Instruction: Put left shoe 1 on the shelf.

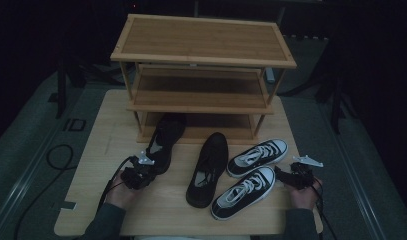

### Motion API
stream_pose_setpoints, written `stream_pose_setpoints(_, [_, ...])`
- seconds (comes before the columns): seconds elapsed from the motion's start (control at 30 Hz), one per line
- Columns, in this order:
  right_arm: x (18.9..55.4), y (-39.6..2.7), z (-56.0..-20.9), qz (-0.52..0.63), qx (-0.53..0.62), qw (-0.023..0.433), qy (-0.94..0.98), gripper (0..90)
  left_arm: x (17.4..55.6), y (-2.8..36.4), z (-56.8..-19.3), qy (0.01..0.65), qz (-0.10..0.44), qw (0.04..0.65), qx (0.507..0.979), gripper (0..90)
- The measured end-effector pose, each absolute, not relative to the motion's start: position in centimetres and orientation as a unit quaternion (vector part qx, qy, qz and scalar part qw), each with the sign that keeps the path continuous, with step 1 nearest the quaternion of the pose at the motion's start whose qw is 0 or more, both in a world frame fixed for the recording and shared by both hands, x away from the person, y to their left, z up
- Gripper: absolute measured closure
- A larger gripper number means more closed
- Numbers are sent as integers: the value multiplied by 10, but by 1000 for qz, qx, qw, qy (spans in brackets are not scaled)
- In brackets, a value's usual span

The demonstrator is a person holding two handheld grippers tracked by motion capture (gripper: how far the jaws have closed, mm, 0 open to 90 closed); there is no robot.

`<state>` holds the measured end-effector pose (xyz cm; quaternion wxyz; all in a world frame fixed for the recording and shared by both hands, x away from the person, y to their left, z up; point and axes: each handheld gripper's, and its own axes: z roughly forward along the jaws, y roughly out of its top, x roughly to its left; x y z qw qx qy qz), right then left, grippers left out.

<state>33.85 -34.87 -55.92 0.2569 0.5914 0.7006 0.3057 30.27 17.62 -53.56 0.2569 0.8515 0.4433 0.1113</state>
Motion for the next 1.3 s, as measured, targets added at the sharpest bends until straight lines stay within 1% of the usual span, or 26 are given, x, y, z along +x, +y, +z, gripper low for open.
stream_pose_setpoints(0.03, [339,-349,-559,306,591,257,701,203,302,178,-537,447,116,248,851,898])
stream_pose_setpoints(0.2, [339,-349,-559,306,591,257,701,203,304,187,-537,466,116,251,840,898])
stream_pose_setpoints(0.4, [339,-349,-559,306,591,257,701,203,307,176,-536,455,111,253,846,898])
stream_pose_setpoints(0.7, [339,-349,-559,306,591,257,701,203,317,159,-533,442,131,241,854,890])
stream_pose_setpoints(1.03, [339,-349,-559,305,591,257,701,204,327,150,-523,440,141,260,848,891])
stream_pose_setpoints(1.3, [339,-349,-559,305,591,257,701,203,328,143,-530,433,138,245,856,888])
